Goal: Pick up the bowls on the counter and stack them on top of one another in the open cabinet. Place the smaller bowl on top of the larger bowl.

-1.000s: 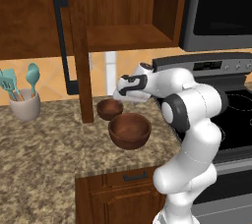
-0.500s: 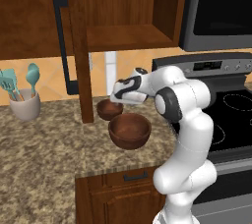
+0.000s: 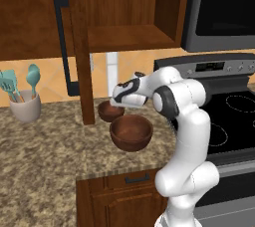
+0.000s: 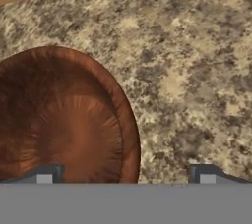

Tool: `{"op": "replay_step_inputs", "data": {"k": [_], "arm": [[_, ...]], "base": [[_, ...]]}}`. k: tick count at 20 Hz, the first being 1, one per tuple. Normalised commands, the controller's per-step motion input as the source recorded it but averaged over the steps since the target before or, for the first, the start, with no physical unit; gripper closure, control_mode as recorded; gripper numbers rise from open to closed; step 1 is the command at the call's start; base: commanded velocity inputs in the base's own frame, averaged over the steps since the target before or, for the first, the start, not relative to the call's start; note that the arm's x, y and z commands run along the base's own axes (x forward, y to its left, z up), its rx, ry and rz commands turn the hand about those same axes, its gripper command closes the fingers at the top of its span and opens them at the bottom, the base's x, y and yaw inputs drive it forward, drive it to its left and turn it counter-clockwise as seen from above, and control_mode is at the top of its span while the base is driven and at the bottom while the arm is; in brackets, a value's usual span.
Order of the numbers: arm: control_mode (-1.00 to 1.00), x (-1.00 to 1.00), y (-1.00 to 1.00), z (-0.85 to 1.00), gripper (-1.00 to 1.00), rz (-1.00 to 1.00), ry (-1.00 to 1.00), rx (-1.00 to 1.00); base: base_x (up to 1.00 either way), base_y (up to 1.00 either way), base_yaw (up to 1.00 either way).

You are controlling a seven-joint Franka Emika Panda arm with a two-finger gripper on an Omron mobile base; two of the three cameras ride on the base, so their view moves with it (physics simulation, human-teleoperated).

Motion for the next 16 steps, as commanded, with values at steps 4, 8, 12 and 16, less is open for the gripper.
{"op": "replay_step_inputs", "data": {"k": [4,8,12,16], "arm": [[-1.0,0.15,0.05,-0.33,-1.0,0.0,0.0,0.0],[-1.0,0.02,0.03,-0.11,1.0,0.0,0.0,0.0],[-1.0,0.0,0.0,0.0,1.0,0.0,0.0,0.0],[-1.0,-0.04,0.0,0.0,1.0,0.0,-0.04,0.0]], "base": [[0.0,0.0,0.0],[0.0,0.0,0.0],[0.0,0.0,0.0],[0.0,0.0,0.0]]}}
